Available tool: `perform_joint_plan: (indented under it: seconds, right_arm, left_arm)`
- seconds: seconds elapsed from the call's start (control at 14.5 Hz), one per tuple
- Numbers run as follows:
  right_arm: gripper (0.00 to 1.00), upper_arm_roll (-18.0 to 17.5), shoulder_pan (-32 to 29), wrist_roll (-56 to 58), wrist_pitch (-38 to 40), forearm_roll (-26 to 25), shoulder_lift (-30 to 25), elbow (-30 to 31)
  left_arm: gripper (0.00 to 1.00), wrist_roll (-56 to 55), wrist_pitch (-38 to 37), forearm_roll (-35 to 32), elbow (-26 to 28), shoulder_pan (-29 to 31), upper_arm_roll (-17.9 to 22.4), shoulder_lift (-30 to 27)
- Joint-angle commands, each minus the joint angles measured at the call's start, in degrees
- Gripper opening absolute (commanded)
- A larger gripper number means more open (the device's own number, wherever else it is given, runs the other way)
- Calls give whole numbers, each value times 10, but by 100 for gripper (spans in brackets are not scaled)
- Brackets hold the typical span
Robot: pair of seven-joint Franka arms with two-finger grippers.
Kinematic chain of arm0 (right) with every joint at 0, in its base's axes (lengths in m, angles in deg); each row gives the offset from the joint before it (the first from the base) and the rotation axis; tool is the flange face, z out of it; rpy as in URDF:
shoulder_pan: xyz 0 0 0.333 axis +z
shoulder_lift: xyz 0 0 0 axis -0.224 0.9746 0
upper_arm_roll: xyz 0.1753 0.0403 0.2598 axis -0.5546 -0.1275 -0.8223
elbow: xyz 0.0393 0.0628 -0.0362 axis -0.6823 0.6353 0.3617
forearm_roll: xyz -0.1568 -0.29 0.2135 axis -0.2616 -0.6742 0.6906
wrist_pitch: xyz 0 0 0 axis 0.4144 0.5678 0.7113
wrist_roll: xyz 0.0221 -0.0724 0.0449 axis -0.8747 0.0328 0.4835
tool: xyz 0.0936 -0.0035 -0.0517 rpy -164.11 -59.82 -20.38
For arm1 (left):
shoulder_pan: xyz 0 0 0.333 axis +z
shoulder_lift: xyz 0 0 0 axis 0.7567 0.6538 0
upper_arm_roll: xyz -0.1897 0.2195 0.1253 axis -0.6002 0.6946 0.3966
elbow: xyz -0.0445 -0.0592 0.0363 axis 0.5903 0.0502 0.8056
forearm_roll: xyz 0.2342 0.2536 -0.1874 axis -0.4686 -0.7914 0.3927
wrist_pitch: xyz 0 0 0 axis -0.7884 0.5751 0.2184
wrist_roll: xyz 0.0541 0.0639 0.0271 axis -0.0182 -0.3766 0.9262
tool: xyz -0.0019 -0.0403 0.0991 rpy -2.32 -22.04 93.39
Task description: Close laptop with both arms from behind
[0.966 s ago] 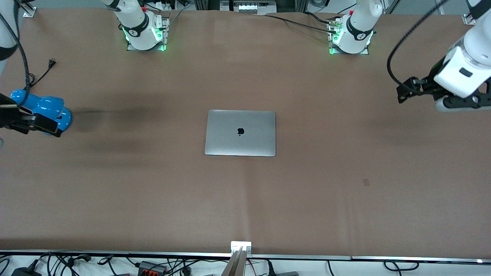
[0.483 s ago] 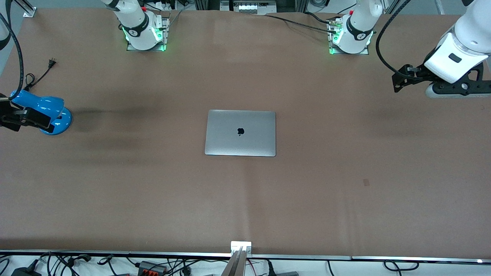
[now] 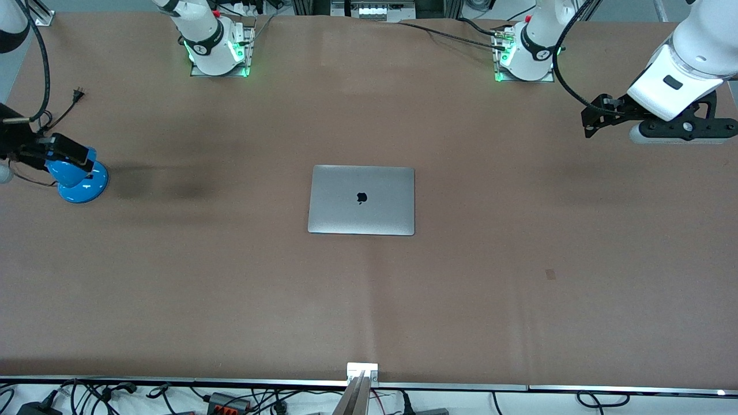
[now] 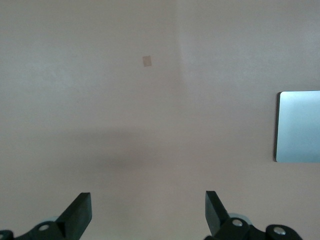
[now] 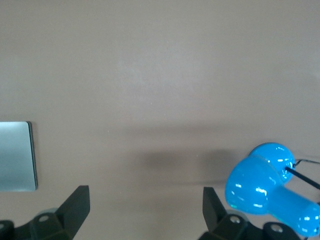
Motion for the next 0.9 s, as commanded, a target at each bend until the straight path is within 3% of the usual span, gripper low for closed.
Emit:
perform_joint_plan:
  seconds: [0.0,0.83]
  right_arm:
    - [100,-7,-4,9,-14,-9,-56,68]
    - [100,-10,-4,9,-8,-22,-71,76]
  left_arm:
    - [100,11,-19,10,-2,3,-2,-9]
    - [100,11,-20,12,-1,4,-1,-4]
